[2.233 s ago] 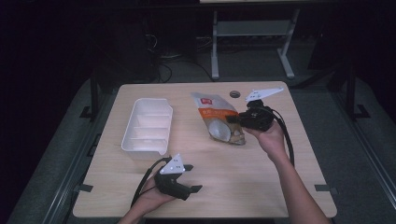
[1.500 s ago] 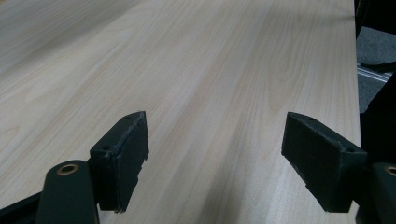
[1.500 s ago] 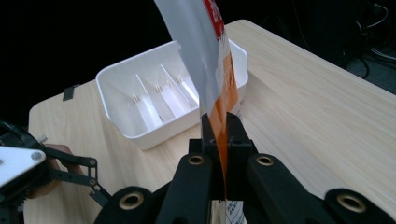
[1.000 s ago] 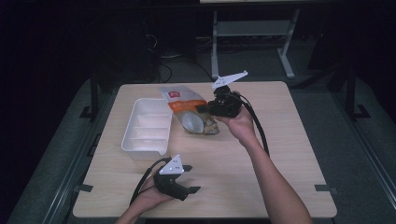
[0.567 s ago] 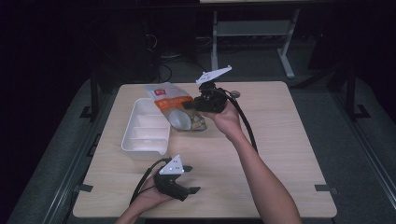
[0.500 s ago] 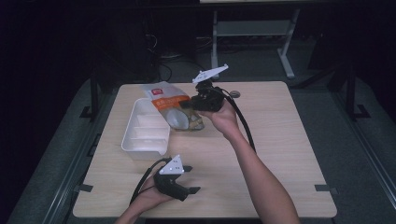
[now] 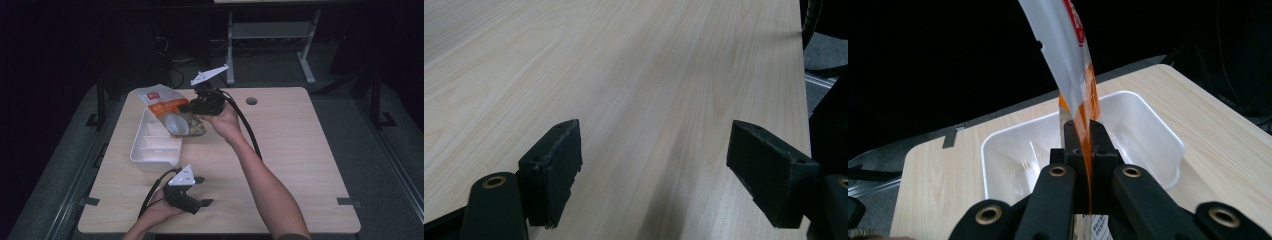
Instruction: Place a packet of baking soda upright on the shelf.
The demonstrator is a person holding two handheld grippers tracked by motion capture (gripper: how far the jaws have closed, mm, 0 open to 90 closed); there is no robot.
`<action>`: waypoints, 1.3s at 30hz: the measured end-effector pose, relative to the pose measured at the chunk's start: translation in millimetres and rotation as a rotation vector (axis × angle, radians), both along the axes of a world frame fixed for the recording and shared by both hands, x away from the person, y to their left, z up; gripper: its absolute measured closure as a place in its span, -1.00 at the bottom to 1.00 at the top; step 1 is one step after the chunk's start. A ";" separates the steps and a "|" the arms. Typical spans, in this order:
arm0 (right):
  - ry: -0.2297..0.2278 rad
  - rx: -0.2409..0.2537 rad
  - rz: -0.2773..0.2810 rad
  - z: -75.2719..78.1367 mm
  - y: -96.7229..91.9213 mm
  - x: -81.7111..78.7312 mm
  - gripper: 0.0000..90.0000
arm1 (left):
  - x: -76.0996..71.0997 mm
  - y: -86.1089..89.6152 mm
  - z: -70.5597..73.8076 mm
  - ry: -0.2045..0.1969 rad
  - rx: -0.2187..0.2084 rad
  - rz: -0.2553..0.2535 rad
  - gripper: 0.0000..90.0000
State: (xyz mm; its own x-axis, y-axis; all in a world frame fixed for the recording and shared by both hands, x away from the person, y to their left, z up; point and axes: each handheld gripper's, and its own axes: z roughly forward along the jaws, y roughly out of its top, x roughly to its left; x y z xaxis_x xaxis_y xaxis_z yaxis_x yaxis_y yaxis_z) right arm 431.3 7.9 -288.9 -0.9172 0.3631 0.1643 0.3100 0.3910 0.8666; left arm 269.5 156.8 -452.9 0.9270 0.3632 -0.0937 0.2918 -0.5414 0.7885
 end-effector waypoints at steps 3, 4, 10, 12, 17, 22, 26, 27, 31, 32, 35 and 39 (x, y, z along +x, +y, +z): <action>-0.002 0.008 0.010 -0.5 9.0 1.6 0.99 | 0.2 0.3 0.0 0.001 0.000 0.000 -0.52; -0.005 0.011 0.014 -0.9 11.6 2.3 0.99 | 0.3 0.1 -0.1 -0.002 0.002 0.000 -0.52; 0.005 0.032 0.025 -7.7 29.5 7.1 0.99 | 1.2 1.2 0.0 -0.002 0.000 0.001 -0.52; 0.008 0.030 0.027 -8.7 32.2 7.8 0.99 | 1.3 1.5 0.1 -0.002 -0.002 0.003 -0.52; 0.006 0.033 0.039 -11.8 45.1 11.5 0.99 | 1.3 1.6 0.1 -0.003 -0.003 0.002 -0.52; 0.011 0.033 0.044 -15.0 55.4 13.7 0.99 | 1.1 1.8 0.3 0.000 -0.002 0.003 -0.52; 0.017 0.033 0.045 -21.9 61.8 16.3 0.99 | 1.8 2.8 0.7 -0.004 -0.003 0.003 -0.52; 0.023 0.033 0.044 -26.9 64.9 17.8 0.99 | 2.0 3.1 0.8 -0.003 -0.003 0.004 -0.52; 0.029 0.036 0.043 -33.6 68.0 19.6 0.99 | 2.2 3.2 0.8 -0.004 0.000 0.002 -0.52; 0.027 0.036 0.040 -36.2 69.4 20.1 0.99 | 2.2 3.2 0.7 -0.003 0.000 0.002 -0.52; 0.026 0.038 0.043 -46.5 75.3 20.9 0.99 | 2.0 2.8 0.4 -0.004 0.001 0.000 -0.52; 0.032 0.045 0.046 -53.7 79.2 22.3 0.99 | 2.0 2.5 0.1 -0.003 0.003 -0.003 -0.52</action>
State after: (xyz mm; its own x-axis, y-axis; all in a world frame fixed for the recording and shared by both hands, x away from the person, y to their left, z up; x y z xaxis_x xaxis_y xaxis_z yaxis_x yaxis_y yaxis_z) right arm 453.6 87.1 -342.5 -0.9268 0.3121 0.2090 0.3204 0.3660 0.8737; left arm 271.5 159.3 -452.9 0.9283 0.3608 -0.0900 0.2880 -0.5444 0.7879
